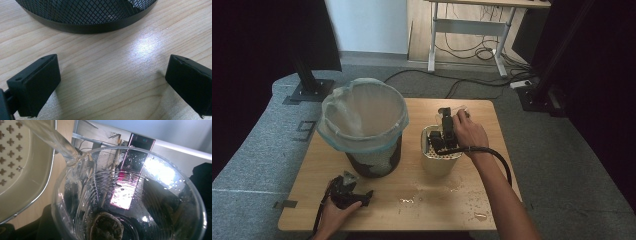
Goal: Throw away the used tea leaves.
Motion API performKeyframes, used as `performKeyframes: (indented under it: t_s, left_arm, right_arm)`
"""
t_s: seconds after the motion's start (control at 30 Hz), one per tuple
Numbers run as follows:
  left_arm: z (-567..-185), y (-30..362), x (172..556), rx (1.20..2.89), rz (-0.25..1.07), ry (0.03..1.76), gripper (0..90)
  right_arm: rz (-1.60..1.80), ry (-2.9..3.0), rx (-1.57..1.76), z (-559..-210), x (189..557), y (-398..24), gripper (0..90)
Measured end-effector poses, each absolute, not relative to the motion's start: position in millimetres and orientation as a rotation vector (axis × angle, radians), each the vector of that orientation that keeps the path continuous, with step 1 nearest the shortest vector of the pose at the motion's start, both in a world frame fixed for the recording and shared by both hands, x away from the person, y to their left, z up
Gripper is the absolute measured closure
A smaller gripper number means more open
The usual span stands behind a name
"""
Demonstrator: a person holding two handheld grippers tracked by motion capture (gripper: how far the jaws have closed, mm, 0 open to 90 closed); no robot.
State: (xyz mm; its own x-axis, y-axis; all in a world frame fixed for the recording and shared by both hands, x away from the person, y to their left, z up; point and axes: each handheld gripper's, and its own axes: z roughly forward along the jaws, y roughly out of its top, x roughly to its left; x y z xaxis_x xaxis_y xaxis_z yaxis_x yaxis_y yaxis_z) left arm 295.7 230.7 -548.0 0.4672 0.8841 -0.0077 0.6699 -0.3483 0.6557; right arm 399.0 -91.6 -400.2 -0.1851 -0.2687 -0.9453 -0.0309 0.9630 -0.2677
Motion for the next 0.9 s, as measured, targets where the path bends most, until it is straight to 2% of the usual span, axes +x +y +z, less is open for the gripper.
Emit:
performKeyframes:
  t_s: [0.6, 0.9]
  left_arm:
    - [-548.0, 230.7, 295.7, 2.127, 0.471, 1.285, 0.0]
    - [-548.0, 230.7, 295.7, 2.126, 0.471, 1.285, 0.0]
  right_arm:
    - [-0.400, 1.658, -0.429, -409.0, 399.4, -87.3, 38.3]
    - [-0.593, 1.531, -0.643, -419.0, 396.2, -86.4, 39.1]
